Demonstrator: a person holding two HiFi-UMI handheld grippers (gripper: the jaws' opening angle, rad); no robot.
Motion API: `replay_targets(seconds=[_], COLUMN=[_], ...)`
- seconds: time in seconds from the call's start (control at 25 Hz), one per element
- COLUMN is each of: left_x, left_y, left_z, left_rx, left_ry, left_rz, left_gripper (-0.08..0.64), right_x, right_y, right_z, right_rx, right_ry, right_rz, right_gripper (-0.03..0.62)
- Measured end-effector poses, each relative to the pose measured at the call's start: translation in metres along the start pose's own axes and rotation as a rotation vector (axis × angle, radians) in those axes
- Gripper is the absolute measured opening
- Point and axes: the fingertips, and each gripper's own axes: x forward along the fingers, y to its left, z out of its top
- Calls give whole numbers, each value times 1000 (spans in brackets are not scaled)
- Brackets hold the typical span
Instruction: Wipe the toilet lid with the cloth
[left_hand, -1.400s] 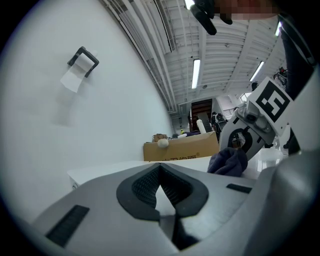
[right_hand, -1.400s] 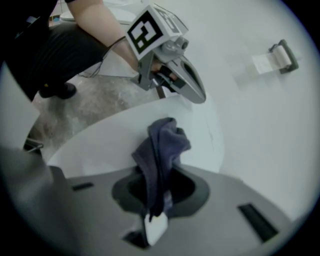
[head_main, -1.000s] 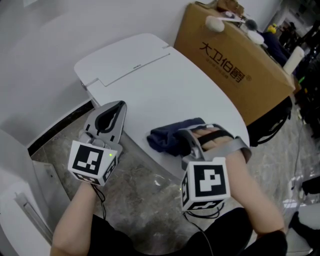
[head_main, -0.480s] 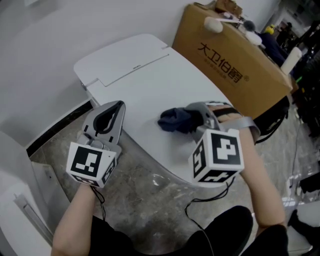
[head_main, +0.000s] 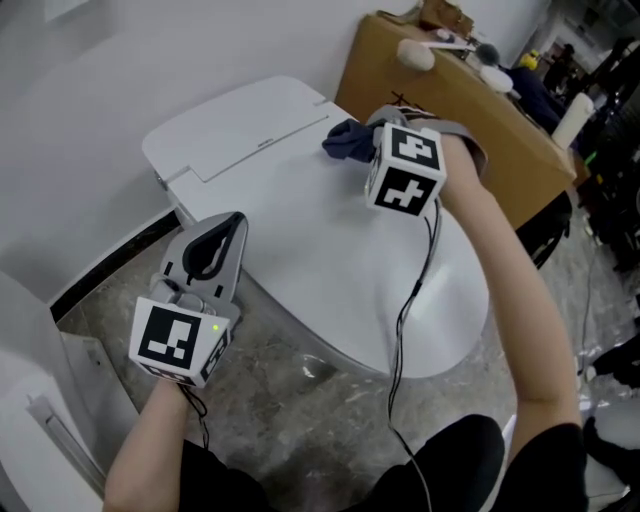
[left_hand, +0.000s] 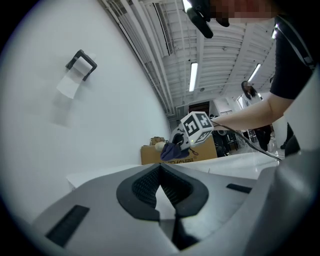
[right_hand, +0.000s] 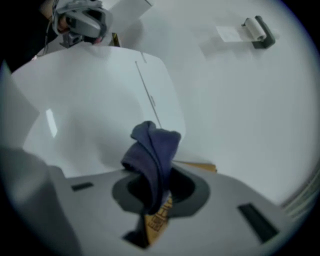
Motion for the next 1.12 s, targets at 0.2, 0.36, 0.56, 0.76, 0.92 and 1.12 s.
replay_targets(seconds=[0.2,0.36,0.56,0.76,0.92,1.12], left_x=[0,-3,-5,-6,-6,-3], left_y=[-3,-1,1,3,1,-3], left_z=[1,5,5,6,3,-2], left_rx=[9,7,10,8,3,14], left_ry=[3,-4,0,-4,-1,9], left_rz=[-7,-2,1,2,0,-9], left_gripper=[11,11,11,11,11,11], right_x=[47,80,105,114,115,112], right_y=[-32,-36,-31,-19,-1,9], right_z=[-11,-23,-34,-37,-37,-37], right_rx=[24,35,35,34,23,21], right_ry=[29,61,91,100,96,84], right_rz=[-38,-36,-7,39,92,124], right_gripper=[66,66,66,66,66,66])
